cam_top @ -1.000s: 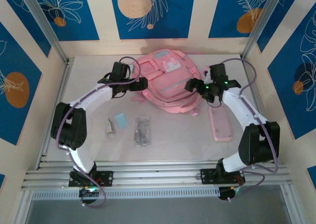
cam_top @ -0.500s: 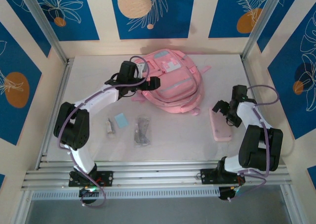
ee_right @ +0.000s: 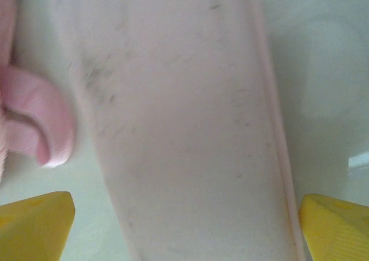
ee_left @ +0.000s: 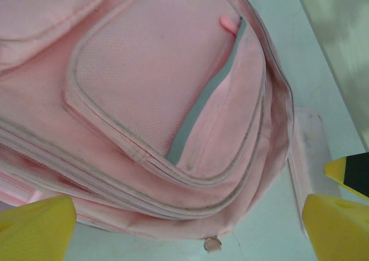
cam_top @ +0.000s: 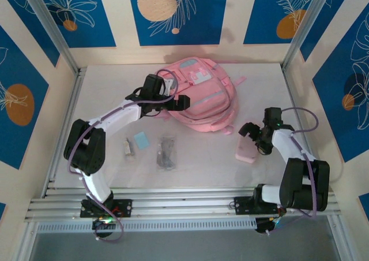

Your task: Pack books, pencil case, and school supplies into a backpack

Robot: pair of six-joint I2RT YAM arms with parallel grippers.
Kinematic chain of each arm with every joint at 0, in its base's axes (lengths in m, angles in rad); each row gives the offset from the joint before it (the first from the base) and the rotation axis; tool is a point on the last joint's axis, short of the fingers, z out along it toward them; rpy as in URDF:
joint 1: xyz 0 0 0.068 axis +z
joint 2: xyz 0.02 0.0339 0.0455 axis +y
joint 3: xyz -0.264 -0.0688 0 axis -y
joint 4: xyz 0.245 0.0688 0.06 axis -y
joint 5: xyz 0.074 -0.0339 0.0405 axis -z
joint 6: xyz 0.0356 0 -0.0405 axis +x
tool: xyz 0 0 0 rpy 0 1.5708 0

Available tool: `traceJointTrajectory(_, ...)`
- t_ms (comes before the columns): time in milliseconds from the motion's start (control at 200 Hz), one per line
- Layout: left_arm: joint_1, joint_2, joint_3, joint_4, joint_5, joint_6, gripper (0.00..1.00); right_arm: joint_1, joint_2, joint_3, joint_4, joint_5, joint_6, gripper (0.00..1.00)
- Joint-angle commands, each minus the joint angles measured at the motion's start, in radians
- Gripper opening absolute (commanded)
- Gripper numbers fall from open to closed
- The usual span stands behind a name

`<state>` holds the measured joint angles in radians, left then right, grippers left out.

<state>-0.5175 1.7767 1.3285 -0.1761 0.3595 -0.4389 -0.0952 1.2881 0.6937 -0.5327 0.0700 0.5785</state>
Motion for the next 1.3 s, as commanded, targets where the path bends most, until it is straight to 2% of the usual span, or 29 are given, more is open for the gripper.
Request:
traceJointTrajectory(0,-0.018,-0.002,0.001,-0.024,-0.003,0.023,1.00,0.085,-0.004,0.023,-0.044,-0.009,0.042,0.99)
traceJointTrajectory(175,-0.021,-0.008,-0.007,-0.014,0.015,0.028,1.00,0.134,0.076,0.096,-0.115,0.113,0.043,0.99)
traceJointTrajectory(300,-0.024,-0.023,-0.008,-0.034,-0.030,0.044,1.00,0.193,0.141,0.163,-0.162,0.205,0.048,1.00)
traceJointTrajectory(515,-0.046,-0.016,0.016,-0.096,-0.141,0.098,1.00,0.273,0.228,0.218,-0.133,0.183,0.099,1.00)
traceJointTrajectory(690,-0.078,-0.010,0.050,-0.145,-0.228,0.177,1.00,0.306,0.318,0.249,-0.194,0.278,0.125,1.00)
traceJointTrajectory(955,-0.084,0.000,0.078,-0.140,-0.215,0.185,1.00,0.303,0.352,0.238,-0.159,0.248,0.147,1.00)
traceJointTrajectory(1295,-0.085,0.000,0.092,-0.155,-0.213,0.183,1.00,0.311,0.330,0.249,-0.210,0.263,0.121,1.00)
